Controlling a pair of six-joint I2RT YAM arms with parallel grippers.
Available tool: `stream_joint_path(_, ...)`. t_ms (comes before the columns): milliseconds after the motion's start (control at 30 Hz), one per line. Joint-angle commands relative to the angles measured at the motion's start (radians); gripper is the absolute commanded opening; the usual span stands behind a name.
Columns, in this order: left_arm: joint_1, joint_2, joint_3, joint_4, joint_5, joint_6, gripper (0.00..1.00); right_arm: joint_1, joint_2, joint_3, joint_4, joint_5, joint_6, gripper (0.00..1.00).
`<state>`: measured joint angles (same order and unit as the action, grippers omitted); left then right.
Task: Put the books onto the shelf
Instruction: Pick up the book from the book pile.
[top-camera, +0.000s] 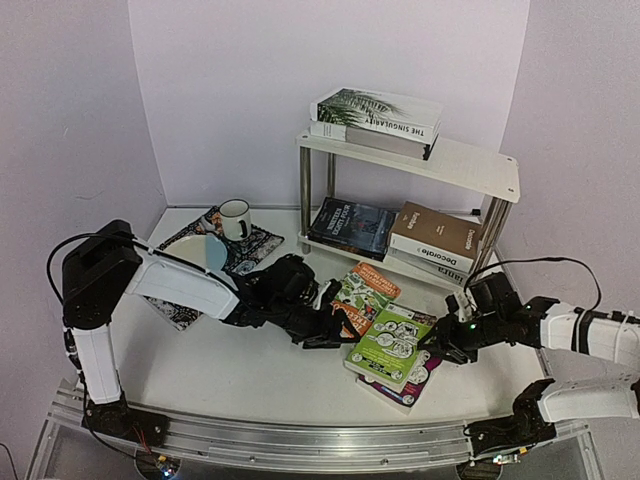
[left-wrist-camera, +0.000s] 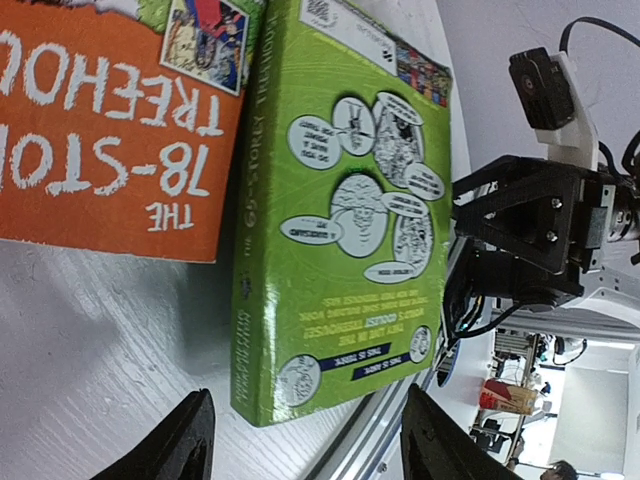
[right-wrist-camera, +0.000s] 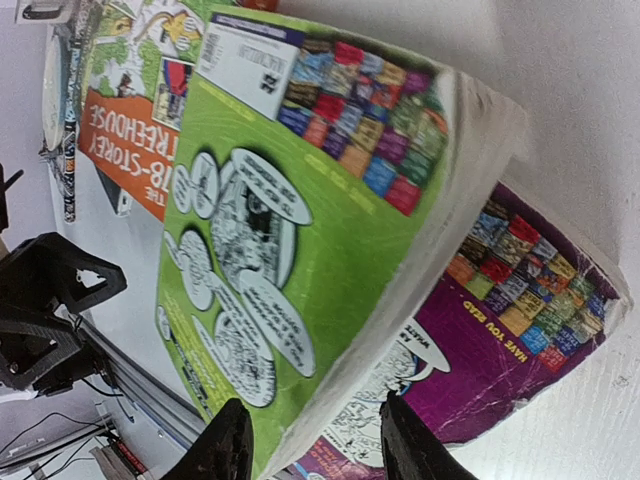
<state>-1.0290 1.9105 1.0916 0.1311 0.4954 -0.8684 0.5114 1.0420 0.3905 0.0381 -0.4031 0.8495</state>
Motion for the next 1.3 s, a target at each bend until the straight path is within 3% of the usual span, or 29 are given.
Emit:
stream_joint_path(0, -0.003, 0.065, 0.036, 0.021, 0.021, -0.001, 0.66, 0.003, 0.023, -0.037, 0.056, -0.018, 0.046, 0.40)
stream_joint_path(233, -0.014, 0.124, 0.062, 0.032, 0.055, -0.020, 0.66, 0.003, 0.100, -0.053, 0.101, -0.038, 0.042, 0.33)
stream_joint_path(367, -0.015, 0.133, 0.063, 0.056, 0.080, -0.036, 0.67, 0.005, 0.119, -0.070, 0.113, -0.037, 0.040, 0.21)
stream_joint_path(600, -0.017, 0.137, 0.043, 0.161, 0.130, -0.097, 0.58, 0.005, 0.116, -0.099, 0.140, -0.037, 0.053, 0.13)
stream_joint_path(833, -0.017, 0.105, 0.031, 0.187, 0.157, -0.136, 0.39, 0.006, 0.108, -0.109, 0.151, -0.051, 0.058, 0.11)
stream_joint_path(1033, -0.017, 0.028, -0.004, 0.206, 0.143, -0.144, 0.15, 0.007, 0.065, -0.128, 0.151, -0.043, 0.069, 0.12)
stream_joint_path(1167, -0.017, -0.012, -0.012, 0.206, 0.138, -0.122, 0.00, 0.009, 0.038, -0.125, 0.148, -0.051, 0.066, 0.19)
stream_joint_path(1267, -0.017, -0.042, -0.016, 0.206, 0.140, -0.094, 0.00, 0.009, 0.002, -0.095, 0.107, -0.052, 0.043, 0.26)
